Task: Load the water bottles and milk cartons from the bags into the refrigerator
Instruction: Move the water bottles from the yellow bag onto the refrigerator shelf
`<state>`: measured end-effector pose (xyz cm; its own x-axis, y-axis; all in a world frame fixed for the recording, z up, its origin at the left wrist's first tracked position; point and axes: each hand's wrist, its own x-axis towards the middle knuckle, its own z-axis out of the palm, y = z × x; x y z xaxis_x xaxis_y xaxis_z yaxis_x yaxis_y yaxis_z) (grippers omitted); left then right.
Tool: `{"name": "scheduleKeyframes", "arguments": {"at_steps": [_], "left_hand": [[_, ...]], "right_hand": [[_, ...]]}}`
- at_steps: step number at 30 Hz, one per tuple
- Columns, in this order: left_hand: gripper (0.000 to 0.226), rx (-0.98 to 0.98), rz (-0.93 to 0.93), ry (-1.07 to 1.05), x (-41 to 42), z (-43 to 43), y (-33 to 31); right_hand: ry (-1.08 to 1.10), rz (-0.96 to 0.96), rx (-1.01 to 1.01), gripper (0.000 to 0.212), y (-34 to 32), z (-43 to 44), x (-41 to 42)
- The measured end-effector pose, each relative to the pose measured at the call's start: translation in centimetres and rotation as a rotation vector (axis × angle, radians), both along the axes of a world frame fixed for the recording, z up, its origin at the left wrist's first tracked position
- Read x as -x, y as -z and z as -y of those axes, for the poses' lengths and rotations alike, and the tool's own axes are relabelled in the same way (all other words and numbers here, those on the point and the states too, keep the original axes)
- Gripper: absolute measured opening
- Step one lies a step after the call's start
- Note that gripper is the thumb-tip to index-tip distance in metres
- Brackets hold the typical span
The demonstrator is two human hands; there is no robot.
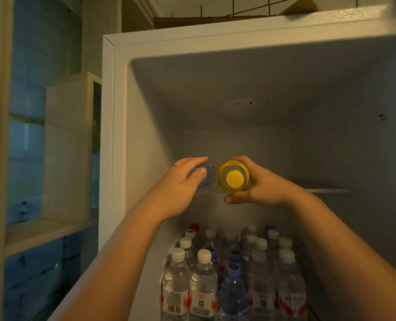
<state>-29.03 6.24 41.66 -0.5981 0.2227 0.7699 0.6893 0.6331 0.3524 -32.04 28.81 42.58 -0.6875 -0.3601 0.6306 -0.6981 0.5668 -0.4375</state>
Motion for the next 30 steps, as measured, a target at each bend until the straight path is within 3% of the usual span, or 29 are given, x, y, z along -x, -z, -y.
{"name": "scheduleKeyframes", "arguments": {"at_steps": [6, 9, 12, 15, 20, 24, 30], "left_hand": [[0.038, 0.042, 0.079, -0.145, 2.1, -0.3, -1.1], [0.031, -0.024, 0.111, -0.213, 3.1, -0.5, -1.3], [0.031, -0.106, 0.130, -0.282, 3.9, -0.4, -1.4], [0.033, -0.140, 0.125, -0.301, 4.3, -0.3, -1.2], [0.033, -0.126, 0.112, -0.293, 4.8, 0.0, -1.1], [0.031, -0.153, 0.124, -0.293, 5.4, 0.2, -1.4], [0.028, -0.119, 0.119, -0.368, 6.7, 0.2, -1.9]], "right_hand": [[-0.038, 0.204, -0.039, 0.073, -2.0, 2.1, 1.2], [-0.028, 0.272, -0.087, 0.064, -2.6, 2.4, 1.9], [-0.024, 0.356, -0.050, 0.071, -3.1, 2.8, 1.8], [0.072, 0.251, -0.039, 0.067, -2.9, 3.4, 1.7], [0.020, 0.147, 0.175, 0.035, -2.5, 4.1, 0.9], [0.051, 0.050, 0.078, 0.054, -1.7, 4.2, 1.4], [0.111, 0.149, 0.115, 0.041, -2.5, 4.1, 3.6]]}}
